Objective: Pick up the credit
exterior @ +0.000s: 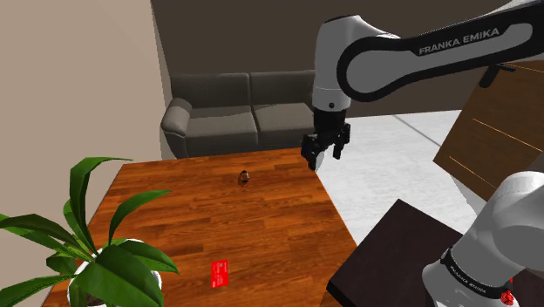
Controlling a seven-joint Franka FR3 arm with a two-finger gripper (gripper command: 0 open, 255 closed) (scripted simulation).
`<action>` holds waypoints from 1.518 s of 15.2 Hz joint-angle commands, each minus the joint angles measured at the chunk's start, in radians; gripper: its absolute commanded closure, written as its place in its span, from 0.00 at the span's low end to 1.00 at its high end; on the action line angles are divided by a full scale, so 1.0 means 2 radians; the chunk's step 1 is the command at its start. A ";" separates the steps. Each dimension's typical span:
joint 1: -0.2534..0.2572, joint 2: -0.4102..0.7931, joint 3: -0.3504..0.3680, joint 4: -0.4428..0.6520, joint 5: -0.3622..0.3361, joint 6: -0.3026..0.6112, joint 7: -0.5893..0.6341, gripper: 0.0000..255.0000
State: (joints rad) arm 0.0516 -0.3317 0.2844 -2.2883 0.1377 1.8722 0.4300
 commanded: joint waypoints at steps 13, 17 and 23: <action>0.034 0.257 0.054 0.099 0.018 0.096 0.142 0.00; 0.052 0.336 0.057 0.149 0.017 0.111 0.176 0.00; 0.084 0.455 0.054 0.242 0.020 0.119 0.218 0.00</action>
State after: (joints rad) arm 0.2066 0.5293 0.3950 -1.8398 0.1771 2.1030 0.8512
